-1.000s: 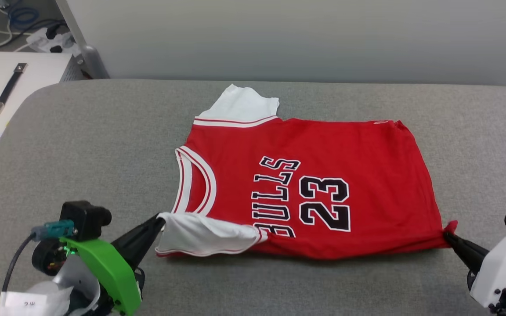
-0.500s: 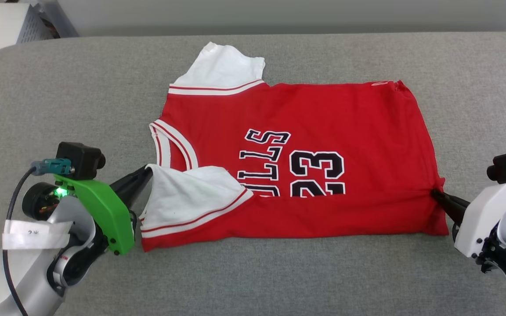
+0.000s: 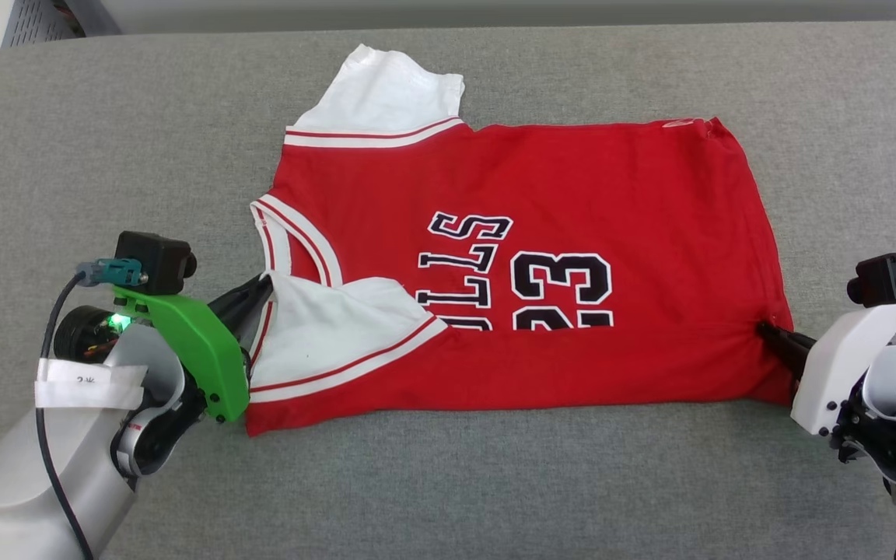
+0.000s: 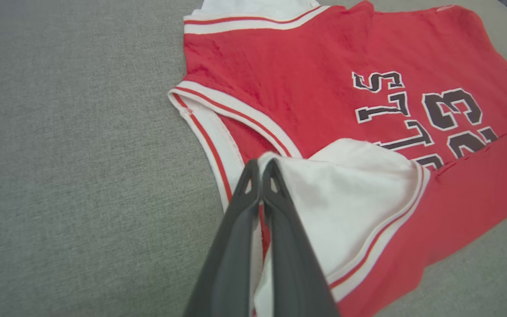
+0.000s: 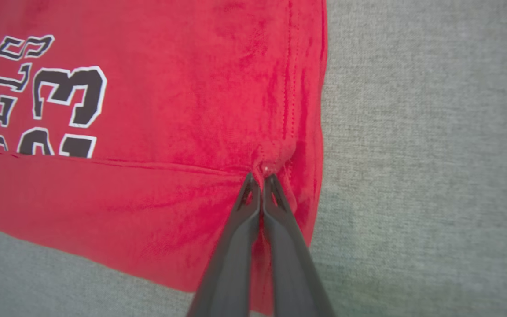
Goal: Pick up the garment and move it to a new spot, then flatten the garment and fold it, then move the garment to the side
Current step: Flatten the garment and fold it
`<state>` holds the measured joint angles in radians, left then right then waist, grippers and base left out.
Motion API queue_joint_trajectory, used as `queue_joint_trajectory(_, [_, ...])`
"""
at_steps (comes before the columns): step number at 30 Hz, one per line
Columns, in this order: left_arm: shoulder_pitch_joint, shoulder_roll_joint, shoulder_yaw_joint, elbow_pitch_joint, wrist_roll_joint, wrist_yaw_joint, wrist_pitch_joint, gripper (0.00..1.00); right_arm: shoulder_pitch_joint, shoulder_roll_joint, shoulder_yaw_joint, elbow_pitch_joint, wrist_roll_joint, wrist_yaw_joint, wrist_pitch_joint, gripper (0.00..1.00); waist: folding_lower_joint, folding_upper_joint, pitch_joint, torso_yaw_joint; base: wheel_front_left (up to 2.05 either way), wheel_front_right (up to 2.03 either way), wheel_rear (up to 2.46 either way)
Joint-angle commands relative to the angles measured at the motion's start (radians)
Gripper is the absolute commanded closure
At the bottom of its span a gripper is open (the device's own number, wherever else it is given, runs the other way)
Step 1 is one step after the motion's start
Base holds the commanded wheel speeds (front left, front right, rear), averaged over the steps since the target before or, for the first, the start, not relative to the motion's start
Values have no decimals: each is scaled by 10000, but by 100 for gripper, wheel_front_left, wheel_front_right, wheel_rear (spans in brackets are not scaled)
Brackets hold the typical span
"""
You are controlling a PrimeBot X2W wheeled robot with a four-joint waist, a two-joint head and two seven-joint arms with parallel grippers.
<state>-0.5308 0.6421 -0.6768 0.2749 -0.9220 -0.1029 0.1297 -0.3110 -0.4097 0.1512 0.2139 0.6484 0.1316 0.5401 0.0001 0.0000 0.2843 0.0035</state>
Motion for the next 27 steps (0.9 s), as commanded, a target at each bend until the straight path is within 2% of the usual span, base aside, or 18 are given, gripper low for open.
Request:
queue_joint_trajectory(1, [-245, -176, -14, 250, 16, -70, -146, 100, -202, 7, 87, 145, -86, -9, -127, 100, -1, 0, -2, 14, 0, 0, 0])
queue_joint_trajectory(2, [-261, -271, -24, 417, -18, -76, -181, 100, -236, 23, 117, 232, -88, -9, -178, 96, -1, 0, -29, 24, 0, 0, 0])
queue_joint_trajectory(3, [-302, -370, -51, 610, 10, -84, -267, 16, -277, 43, 135, 324, -100, -9, -285, 0, -1, 0, -73, 38, 0, 0, 0])
queue_joint_trajectory(4, [-344, -450, -49, 780, 59, -73, -395, 0, -303, 61, 142, 404, -112, -9, -367, 0, -1, 0, -123, 49, 0, 0, 0])
queue_joint_trajectory(11, [-387, -943, 191, 1736, 206, 358, -1399, 0, -213, -8, 415, 671, -212, -9, -825, 0, -1, 0, -723, 76, 0, 0, 0])
queue_joint_trajectory(16, [165, -1206, 639, 1528, -410, 643, -1816, 0, 138, -110, 403, 253, -374, -9, -1020, 0, -1, 0, -1215, 116, 0, 0, 0])
queue_joint_trajectory(20, [1010, -1195, 981, 1031, -852, 1143, -2050, 0, 565, -45, 200, -420, -800, -9, -1067, 0, -1, 0, -1528, 123, 0, 0, 0])
queue_joint_trajectory(27, [2447, -956, 848, -617, -1009, 2245, -1684, 0, 1574, 618, -701, -1710, -1460, -9, 69, 0, -1, 0, -1771, 211, 0, 0, 0])
